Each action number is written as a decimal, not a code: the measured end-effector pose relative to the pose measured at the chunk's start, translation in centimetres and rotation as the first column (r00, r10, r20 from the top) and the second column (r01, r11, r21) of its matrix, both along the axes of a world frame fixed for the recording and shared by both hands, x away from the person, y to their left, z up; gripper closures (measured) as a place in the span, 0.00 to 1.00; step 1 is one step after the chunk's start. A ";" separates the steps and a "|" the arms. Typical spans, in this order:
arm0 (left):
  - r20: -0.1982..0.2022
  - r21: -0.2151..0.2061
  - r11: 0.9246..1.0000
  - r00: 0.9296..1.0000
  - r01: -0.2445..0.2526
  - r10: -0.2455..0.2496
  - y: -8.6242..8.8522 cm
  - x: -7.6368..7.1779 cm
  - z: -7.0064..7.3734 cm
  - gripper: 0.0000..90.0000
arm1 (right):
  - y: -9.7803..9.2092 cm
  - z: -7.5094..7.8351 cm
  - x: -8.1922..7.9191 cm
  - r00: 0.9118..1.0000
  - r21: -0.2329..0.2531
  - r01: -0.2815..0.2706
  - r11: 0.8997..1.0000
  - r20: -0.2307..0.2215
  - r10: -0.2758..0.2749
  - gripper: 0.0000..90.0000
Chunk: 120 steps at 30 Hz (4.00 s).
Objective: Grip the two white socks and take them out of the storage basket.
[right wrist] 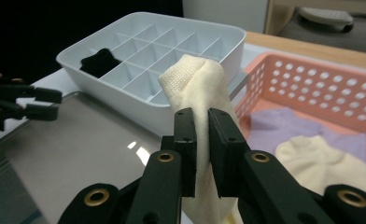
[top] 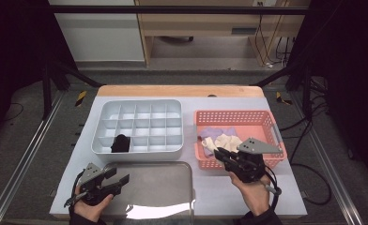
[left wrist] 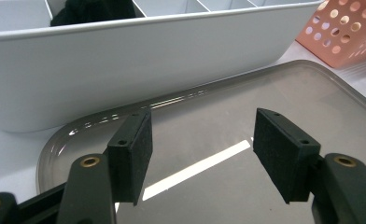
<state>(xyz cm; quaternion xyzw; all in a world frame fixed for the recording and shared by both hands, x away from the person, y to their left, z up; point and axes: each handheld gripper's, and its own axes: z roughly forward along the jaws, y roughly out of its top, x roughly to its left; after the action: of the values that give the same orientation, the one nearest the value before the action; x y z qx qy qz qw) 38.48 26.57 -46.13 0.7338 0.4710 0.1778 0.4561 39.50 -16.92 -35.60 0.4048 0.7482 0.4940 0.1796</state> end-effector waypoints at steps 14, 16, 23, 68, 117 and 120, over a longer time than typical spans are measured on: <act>0.009 -0.001 1.000 1.000 0.015 -0.015 -0.1 -0.2 0.1 0.41 | -0.5 -5.9 -2.3 0.992 -0.020 -0.019 1.000 -0.126 0.016 0.90; 0.009 0.002 1.000 1.000 0.018 -0.018 -0.2 -0.2 0.1 0.40 | -0.6 -7.0 -2.3 0.989 -0.046 -0.006 0.999 -0.151 -0.001 0.90; 0.013 0.015 1.000 1.000 0.019 -0.019 -0.3 -0.2 0.1 0.39 | -0.2 -9.6 -1.6 0.980 -0.088 0.001 0.996 -0.200 -0.018 0.89; 0.002 0.024 0.999 1.000 0.023 -0.023 -0.4 0.0 0.0 0.37 | -1.7 -3.4 4.9 0.971 -0.064 0.223 0.973 -0.074 -0.227 0.55; -0.002 0.034 0.999 1.000 0.031 -0.031 -0.5 0.2 -0.2 0.37 | -1.1 -5.2 14.0 0.913 -0.200 0.352 0.914 -0.140 -0.383 0.61; -0.002 0.033 0.999 0.999 0.032 -0.032 -0.5 0.1 -0.2 0.37 | -0.6 -4.7 14.4 0.919 -0.203 0.344 0.917 -0.127 -0.373 0.61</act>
<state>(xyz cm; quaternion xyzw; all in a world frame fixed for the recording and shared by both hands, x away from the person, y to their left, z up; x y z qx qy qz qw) 38.63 26.08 -46.29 0.7487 0.4566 0.1778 0.4464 53.87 -17.49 -40.27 0.5569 0.7140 0.3495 0.2407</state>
